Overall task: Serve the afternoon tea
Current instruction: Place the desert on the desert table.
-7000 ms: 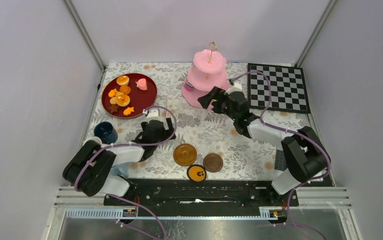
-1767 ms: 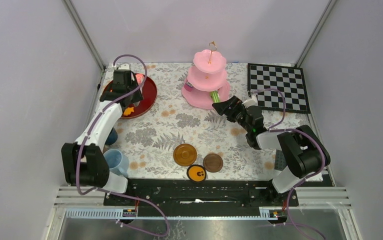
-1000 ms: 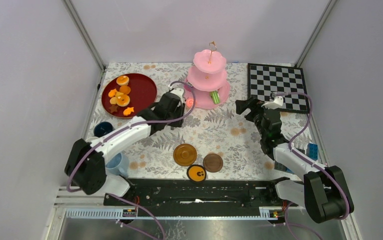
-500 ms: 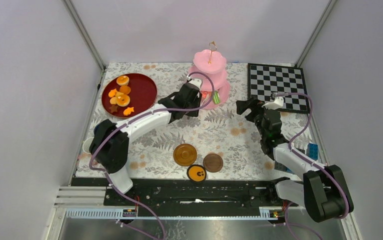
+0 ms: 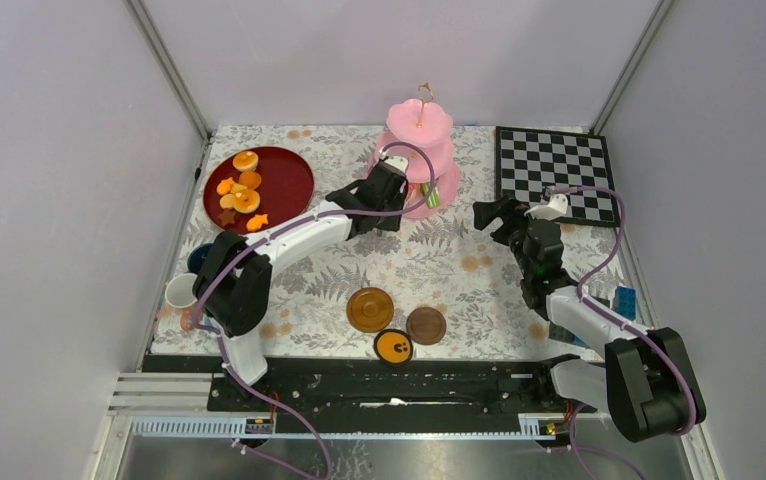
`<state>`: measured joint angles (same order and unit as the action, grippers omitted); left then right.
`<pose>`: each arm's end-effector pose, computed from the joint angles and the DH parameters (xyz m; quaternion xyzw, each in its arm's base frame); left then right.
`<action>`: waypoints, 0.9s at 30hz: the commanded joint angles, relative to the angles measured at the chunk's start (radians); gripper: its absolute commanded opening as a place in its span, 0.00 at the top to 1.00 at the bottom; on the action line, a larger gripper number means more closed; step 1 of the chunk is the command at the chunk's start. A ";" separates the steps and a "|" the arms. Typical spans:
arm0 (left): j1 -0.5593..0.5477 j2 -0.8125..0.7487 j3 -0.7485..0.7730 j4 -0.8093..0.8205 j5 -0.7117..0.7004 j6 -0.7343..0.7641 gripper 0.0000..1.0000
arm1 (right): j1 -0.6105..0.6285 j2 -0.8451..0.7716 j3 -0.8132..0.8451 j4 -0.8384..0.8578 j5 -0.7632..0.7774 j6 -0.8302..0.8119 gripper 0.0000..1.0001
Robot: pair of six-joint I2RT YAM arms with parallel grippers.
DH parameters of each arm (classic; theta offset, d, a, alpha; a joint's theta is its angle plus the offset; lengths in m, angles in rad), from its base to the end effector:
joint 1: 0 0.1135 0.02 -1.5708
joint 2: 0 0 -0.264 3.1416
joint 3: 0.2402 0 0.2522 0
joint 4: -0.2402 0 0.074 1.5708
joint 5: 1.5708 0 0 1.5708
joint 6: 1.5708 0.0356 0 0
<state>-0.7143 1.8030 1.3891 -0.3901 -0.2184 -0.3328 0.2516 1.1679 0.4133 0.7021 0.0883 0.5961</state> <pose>0.3108 -0.2592 0.2485 0.1348 0.9129 -0.0984 0.3726 0.2384 0.0580 0.2265 0.1542 0.7088 0.2536 0.6400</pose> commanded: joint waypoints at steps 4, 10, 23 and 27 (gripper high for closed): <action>-0.001 -0.024 0.043 0.020 -0.024 0.003 0.70 | -0.010 0.007 -0.004 0.057 0.004 0.001 0.02; -0.001 -0.060 0.013 0.018 -0.030 0.009 0.59 | -0.012 0.015 -0.004 0.065 -0.005 0.007 0.02; -0.001 -0.091 0.021 -0.001 -0.019 0.018 0.51 | -0.014 0.029 -0.002 0.069 -0.014 0.011 0.02; 0.000 -0.160 -0.010 -0.050 -0.039 0.038 0.51 | -0.015 0.029 -0.001 0.069 -0.016 0.010 0.02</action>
<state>-0.7143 1.7588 1.3914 -0.4236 -0.2230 -0.3222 0.2466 1.1954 0.4133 0.7170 0.0849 0.6075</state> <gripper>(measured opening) 0.489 0.988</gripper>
